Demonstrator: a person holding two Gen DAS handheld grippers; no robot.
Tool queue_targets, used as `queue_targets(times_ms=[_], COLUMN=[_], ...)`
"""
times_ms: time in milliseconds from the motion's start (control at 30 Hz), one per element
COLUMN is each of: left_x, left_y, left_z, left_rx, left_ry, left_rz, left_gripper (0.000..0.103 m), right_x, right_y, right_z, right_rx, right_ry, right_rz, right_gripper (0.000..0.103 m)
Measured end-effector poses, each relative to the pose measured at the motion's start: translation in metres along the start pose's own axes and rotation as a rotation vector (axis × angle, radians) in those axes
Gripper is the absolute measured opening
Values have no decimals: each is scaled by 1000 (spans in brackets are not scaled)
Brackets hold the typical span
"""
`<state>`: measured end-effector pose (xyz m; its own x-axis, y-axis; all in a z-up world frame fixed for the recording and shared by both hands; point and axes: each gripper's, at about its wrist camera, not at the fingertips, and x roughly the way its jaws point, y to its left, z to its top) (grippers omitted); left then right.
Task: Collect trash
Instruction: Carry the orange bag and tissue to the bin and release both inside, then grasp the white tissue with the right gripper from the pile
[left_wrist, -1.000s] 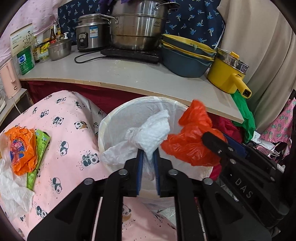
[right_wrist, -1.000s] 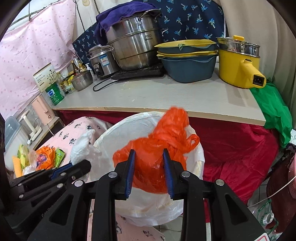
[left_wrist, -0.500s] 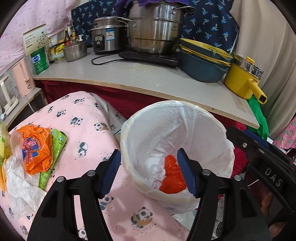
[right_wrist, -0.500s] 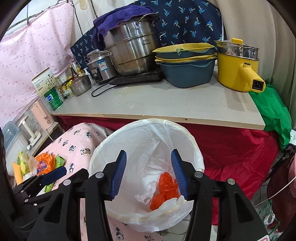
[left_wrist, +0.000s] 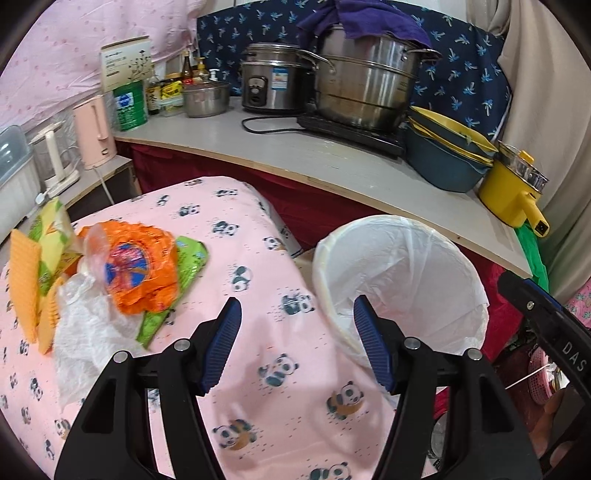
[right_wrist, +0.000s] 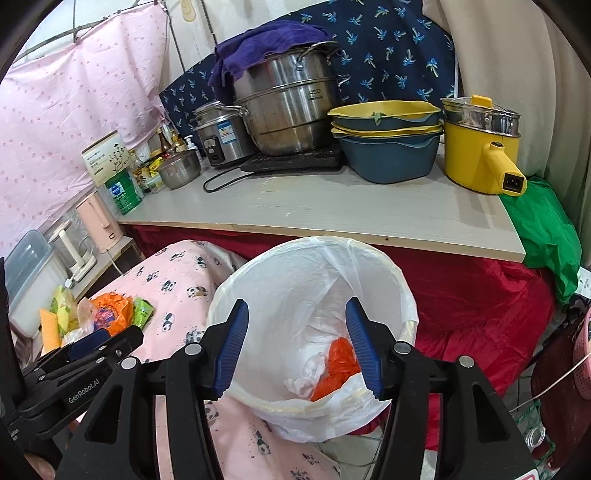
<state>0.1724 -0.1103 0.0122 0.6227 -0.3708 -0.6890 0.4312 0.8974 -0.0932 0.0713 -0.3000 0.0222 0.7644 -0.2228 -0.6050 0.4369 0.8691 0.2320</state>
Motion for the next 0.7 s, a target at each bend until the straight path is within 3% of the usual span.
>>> queue_targets(times_ms=[267,600,700], left_x=[-33,-56,-61], left_y=[35,108,135], left_z=[-11,-46,-62], left_rx=[-52,-174,-205], left_ry=[-28,15,49], left_rz=[68,208,236], left_gripper=[60,60,66], right_x=[-12,-16,-14], right_y=[39,109,134], right_z=[-8,-35,-46], right_rx=[-63,-171,-209], right_ry=[7,61,84], right_rz=[60,154,181], right_gripper=[55,55,55])
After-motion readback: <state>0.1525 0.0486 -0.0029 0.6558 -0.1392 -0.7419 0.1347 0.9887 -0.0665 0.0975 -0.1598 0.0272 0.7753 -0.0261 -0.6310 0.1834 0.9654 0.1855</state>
